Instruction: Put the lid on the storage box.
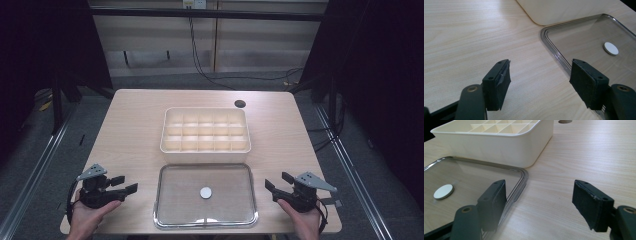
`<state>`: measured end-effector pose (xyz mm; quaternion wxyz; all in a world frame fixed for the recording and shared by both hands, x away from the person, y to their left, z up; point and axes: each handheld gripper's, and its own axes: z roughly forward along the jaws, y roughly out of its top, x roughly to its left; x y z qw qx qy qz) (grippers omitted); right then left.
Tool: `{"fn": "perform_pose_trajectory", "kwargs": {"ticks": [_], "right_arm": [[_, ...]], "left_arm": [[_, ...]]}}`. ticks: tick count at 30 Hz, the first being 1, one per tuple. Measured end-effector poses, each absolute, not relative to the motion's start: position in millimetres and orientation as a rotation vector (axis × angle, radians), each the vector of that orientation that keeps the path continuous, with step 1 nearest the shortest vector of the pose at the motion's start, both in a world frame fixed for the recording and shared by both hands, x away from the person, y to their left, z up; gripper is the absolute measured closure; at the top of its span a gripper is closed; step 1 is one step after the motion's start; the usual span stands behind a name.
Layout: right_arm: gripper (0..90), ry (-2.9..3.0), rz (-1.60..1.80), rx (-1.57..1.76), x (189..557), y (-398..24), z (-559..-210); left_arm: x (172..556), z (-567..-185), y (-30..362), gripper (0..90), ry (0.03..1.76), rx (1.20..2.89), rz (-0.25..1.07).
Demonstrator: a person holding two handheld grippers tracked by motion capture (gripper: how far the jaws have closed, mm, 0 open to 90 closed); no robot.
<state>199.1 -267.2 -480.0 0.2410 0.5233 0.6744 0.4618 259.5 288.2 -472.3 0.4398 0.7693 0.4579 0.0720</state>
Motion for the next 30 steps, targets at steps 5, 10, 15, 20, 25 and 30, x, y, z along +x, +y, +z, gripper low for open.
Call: {"fn": "perform_pose_trajectory", "kwargs": {"ticks": [5,10,15,20,25,30], "right_arm": [[26.5,1.865,1.267,1.429,199.6,-265.4,-479.7],[30.2,1.952,1.285,1.42,201.1,-261.5,-478.0],[34.3,1.952,1.292,1.444,199.9,-257.3,-477.1],[39.6,1.982,1.29,1.442,201.3,-250.8,-469.1],[41.9,2.034,1.263,1.444,206.2,-245.5,-460.8],[40.4,2.099,1.243,1.471,222.4,-240.8,-452.4]], "left_arm": [[260.3,-472.6,291.7,32.9,1.145,1.892,0.167],[254.2,-469.5,284.9,40.3,1.037,1.938,0.201],[249.2,-468.1,276.4,46.1,0.941,1.954,0.271],[253.8,-463.1,271.8,42.3,1.02,1.985,0.196],[260.4,-459.8,263.2,36.3,1.017,2.004,0.157],[274.8,-452.1,251.8,36.5,0.984,2.01,0.146]]}}
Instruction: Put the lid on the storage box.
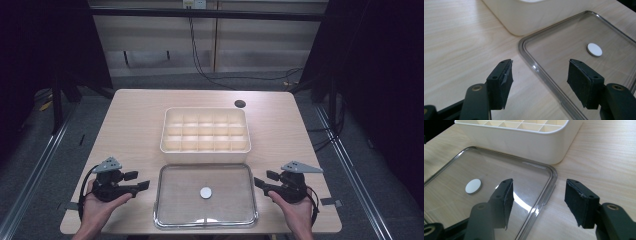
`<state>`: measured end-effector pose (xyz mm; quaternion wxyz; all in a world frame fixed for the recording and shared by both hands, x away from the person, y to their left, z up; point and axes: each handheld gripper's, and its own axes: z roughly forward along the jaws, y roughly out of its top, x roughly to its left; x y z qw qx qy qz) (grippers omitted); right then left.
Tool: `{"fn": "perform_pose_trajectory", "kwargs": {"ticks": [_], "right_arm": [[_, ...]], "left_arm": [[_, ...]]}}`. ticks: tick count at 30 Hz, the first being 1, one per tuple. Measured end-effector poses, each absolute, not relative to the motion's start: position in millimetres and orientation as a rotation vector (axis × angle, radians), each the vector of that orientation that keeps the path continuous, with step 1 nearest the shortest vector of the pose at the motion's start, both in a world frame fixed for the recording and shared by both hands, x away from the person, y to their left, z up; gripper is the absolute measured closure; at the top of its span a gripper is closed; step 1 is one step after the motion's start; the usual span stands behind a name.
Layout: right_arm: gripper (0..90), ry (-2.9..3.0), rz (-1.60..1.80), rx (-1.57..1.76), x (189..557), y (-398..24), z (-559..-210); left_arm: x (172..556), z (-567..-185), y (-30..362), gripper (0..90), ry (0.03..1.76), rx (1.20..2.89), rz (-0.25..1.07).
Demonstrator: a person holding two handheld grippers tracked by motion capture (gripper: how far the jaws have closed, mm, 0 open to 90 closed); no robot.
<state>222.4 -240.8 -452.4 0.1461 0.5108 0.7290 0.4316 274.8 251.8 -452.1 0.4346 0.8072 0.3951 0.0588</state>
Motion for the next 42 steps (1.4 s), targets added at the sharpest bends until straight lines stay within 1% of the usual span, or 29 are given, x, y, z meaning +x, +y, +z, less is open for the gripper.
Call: {"fn": "perform_pose_trajectory", "kwargs": {"ticks": [4,6,7,8,11,14,15,19,22,23,25,27,29,36,42], "right_arm": [[40.1,2.114,1.256,1.459,231.5,-238.1,-448.5],[43.7,2.098,1.334,1.471,240.9,-236.8,-446.4],[43.7,2.098,1.334,1.471,240.9,-236.8,-446.4],[43.8,2.1,1.32,1.481,248.8,-234.0,-449.6],[43.8,2.111,1.317,1.499,256.1,-231.1,-454.2],[42.9,2.14,1.306,1.493,262.7,-227.2,-455.7],[41.1,2.146,1.293,1.486,263.9,-226.0,-456.8],[42.3,2.158,1.282,1.506,262.0,-226.9,-467.9],[43.1,2.168,1.292,1.554,260.7,-229.5,-478.4],[46.3,2.157,1.285,1.553,259.5,-230.7,-479.6],[47.1,2.164,1.273,1.56,259.0,-230.8,-480.5],[50.9,2.189,1.221,1.56,259.2,-229.9,-485.5],[51.0,2.192,1.223,1.564,259.6,-229.6,-487.4],[55.4,2.155,1.198,1.58,262.7,-232.2,-494.0],[55.5,2.167,1.156,1.568,263.6,-228.6,-495.3]], "left_arm": [[282.5,-448.9,245.2,35.5,0.973,2.011,0.152],[289.0,-445.4,237.6,35.9,0.965,2.013,0.144],[289.0,-445.4,237.6,36.2,0.965,2.013,0.144],[291.5,-445.0,232.6,36.2,0.964,1.986,0.146],[292.4,-447.1,228.5,36.4,0.958,2.002,0.141],[290.3,-454.1,229.1,35.8,0.962,2.012,0.13],[290.0,-463.0,233.2,35.7,0.98,2.003,0.095],[292.3,-473.2,238.8,35.8,1.007,2.041,0.091],[293.8,-474.7,240.7,39.7,1.015,2.042,0.096],[292.5,-475.8,237.0,44.7,0.998,2.056,0.103],[292.4,-477.5,234.2,47.1,0.991,2.067,0.096],[292.8,-482.9,226.3,48.8,0.978,2.102,0.085],[293.3,-484.0,224.9,49.1,0.975,2.107,0.08],[292.9,-490.1,219.9,50.2,0.991,2.118,0.06],[295.0,-492.5,218.7,53.1,0.994,2.124,0.037]]}}
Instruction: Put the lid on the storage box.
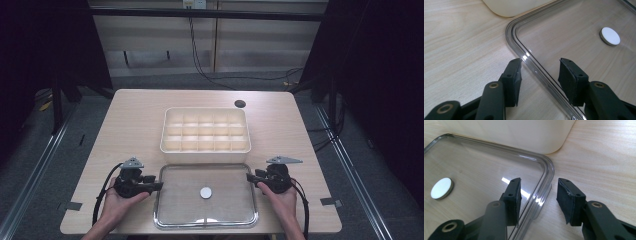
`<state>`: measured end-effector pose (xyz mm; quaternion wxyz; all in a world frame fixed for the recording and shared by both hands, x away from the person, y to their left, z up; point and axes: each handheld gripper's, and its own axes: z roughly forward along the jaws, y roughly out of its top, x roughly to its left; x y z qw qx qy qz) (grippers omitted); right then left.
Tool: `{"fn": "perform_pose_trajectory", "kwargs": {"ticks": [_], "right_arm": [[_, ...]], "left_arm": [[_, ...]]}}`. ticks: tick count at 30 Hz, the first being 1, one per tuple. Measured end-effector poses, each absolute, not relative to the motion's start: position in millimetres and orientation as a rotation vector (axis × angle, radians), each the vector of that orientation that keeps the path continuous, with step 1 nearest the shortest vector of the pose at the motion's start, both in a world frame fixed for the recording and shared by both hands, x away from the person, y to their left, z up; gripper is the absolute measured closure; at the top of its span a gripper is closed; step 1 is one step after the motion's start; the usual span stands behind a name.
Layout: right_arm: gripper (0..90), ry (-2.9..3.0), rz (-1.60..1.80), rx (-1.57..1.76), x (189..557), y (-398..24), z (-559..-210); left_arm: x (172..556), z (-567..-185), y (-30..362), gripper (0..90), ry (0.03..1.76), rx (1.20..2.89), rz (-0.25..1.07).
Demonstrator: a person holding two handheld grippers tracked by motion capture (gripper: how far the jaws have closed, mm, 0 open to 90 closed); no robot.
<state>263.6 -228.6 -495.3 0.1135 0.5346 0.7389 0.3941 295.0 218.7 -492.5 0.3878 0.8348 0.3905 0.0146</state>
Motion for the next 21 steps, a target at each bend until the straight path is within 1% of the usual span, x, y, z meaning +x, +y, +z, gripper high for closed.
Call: {"fn": "perform_pose_trajectory", "kwargs": {"ticks": [3,6,14,18,21], "right_arm": [[55.6,2.176,1.121,1.558,263.5,-227.3,-496.4],[53.1,2.167,1.104,1.575,263.3,-225.9,-498.4],[53.1,2.182,1.068,1.554,261.7,-219.7,-500.4],[50.5,2.171,1.08,1.572,260.7,-217.5,-500.7],[50.5,2.172,1.088,1.567,260.7,-216.5,-501.0]], "left_arm": [[295.1,-493.1,217.4,53.6,0.989,2.131,0.041],[293.8,-494.6,215.4,54.0,0.992,2.144,0.053],[290.8,-495.0,212.5,60.9,0.966,2.165,0.071],[288.8,-494.3,211.2,61.5,0.95,2.181,0.078],[288.1,-494.0,211.5,62.0,0.945,2.186,0.066]]}}
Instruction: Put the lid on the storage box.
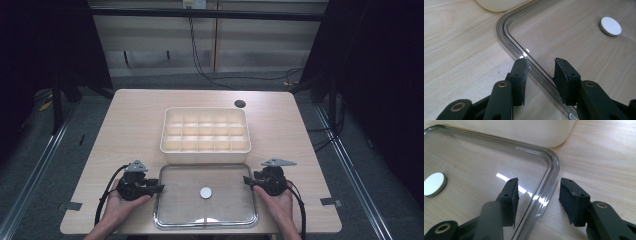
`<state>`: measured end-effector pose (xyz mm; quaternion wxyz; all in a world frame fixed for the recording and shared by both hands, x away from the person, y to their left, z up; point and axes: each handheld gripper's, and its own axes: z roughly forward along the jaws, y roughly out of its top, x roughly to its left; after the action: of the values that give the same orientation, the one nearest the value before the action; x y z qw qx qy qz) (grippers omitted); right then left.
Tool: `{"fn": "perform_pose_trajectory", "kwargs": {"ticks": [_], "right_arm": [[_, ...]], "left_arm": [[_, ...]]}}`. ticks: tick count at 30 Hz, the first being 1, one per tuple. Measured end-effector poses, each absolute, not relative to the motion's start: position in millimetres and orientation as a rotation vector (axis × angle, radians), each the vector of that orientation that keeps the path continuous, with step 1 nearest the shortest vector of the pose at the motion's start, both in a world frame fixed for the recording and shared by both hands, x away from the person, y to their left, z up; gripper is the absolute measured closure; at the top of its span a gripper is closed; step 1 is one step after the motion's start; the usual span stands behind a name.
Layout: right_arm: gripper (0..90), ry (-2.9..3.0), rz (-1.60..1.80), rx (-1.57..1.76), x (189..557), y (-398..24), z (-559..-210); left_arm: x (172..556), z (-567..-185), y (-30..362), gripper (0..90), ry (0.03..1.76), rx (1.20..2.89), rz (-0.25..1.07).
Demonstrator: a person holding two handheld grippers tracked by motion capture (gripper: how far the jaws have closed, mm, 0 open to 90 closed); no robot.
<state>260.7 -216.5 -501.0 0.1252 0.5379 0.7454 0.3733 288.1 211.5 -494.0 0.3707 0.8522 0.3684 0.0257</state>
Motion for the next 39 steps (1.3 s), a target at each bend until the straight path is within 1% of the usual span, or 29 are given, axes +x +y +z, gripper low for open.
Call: {"fn": "perform_pose_trajectory", "kwargs": {"ticks": [2,12,15,19,21,25,32,33,36,39], "right_arm": [[50.6,2.171,1.109,1.574,260.8,-216.3,-501.5],[51.2,2.091,1.282,1.774,261.5,-226.6,-504.4],[56.0,2.037,1.396,1.865,260.2,-236.0,-506.5],[57.6,2.01,1.46,1.907,258.7,-240.8,-507.2],[57.7,1.994,1.484,1.915,258.3,-241.6,-507.2],[61.2,1.963,1.56,1.925,257.1,-246.2,-505.6],[63.1,1.946,1.625,1.94,256.0,-249.0,-505.8],[67.9,1.968,1.662,1.937,256.0,-248.5,-506.4],[68.0,1.977,1.643,1.914,254.6,-241.7,-503.6],[67.9,2.006,1.679,1.889,256.2,-244.4,-502.1]], "left_arm": [[288.0,-494.2,211.2,63.6,0.941,2.186,0.064],[286.4,-494.4,211.9,63.8,0.938,2.184,0.064],[286.4,-494.4,211.9,63.9,0.938,2.186,0.066],[286.5,-494.6,212.1,64.0,0.939,2.18,0.063],[286.3,-494.6,212.5,64.0,0.94,2.182,0.063],[286.2,-494.6,212.7,64.0,0.948,2.177,0.061],[286.8,-495.1,213.6,64.4,0.951,2.171,0.06],[287.0,-495.0,214.0,64.8,0.951,2.17,0.053],[286.9,-495.2,213.0,65.0,0.958,2.16,0.055],[288.4,-495.3,214.3,65.0,0.954,2.162,0.04]]}}
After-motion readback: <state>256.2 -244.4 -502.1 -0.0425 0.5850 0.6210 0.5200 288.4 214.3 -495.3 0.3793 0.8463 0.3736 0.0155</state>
